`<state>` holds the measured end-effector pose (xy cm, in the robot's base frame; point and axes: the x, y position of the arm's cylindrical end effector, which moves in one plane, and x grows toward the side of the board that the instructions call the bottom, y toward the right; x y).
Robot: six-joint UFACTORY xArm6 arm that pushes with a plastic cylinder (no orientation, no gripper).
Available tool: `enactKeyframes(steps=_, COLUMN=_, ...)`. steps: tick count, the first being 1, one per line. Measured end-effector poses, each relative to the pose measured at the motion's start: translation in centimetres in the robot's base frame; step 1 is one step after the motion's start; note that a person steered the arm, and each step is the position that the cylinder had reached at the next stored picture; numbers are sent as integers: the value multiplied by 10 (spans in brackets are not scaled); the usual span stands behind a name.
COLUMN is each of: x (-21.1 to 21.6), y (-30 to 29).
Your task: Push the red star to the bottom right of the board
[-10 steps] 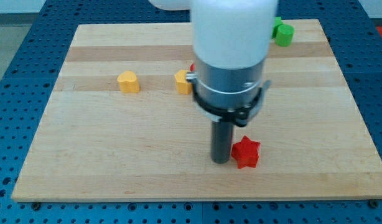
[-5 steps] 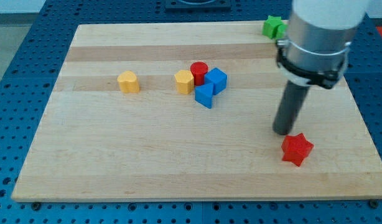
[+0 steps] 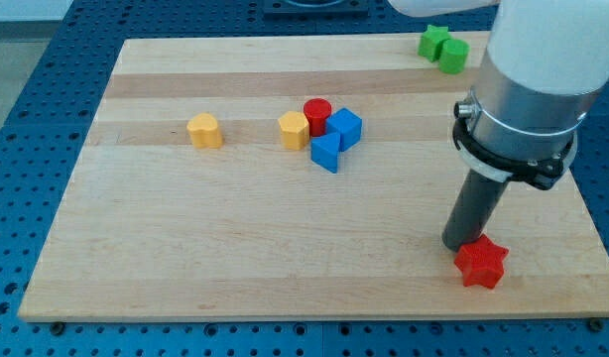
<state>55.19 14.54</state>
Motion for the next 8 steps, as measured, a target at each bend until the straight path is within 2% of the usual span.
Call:
enactKeyframes(steps=1, x=-10, y=-6)
enactKeyframes(steps=2, x=-8, y=-42)
enactKeyframes(steps=3, x=20, y=-37)
enactKeyframes(steps=4, x=20, y=-35)
enactKeyframes(steps=7, x=20, y=33)
enactKeyframes(steps=8, x=13, y=30)
